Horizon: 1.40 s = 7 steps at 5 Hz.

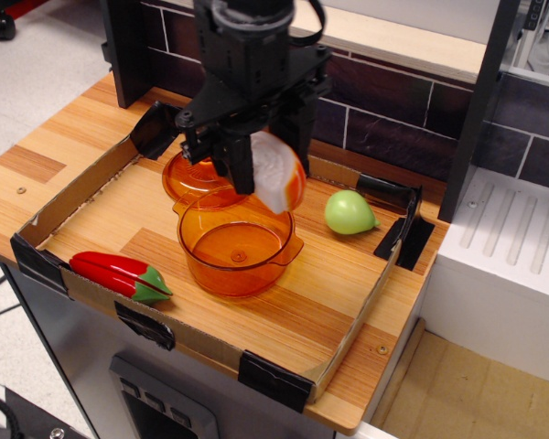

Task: Take sushi out of pot

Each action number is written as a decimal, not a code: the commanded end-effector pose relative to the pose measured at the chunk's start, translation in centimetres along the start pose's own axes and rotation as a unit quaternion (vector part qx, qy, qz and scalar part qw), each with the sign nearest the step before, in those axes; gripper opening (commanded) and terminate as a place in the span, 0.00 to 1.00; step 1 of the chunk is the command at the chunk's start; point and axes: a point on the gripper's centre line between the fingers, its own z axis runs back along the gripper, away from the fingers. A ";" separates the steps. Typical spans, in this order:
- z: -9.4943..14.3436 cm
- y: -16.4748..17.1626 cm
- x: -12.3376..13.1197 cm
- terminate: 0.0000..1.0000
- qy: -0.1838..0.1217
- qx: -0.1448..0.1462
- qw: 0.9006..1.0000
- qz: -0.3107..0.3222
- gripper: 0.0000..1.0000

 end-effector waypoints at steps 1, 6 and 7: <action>0.7 1.2 4.6 0.00 -0.037 -0.012 0.999 0.011 0.00; -5.8 4.5 12.5 0.00 -0.060 0.042 0.997 0.018 0.00; -7.1 5.1 12.3 0.00 -0.084 0.049 0.987 0.127 0.00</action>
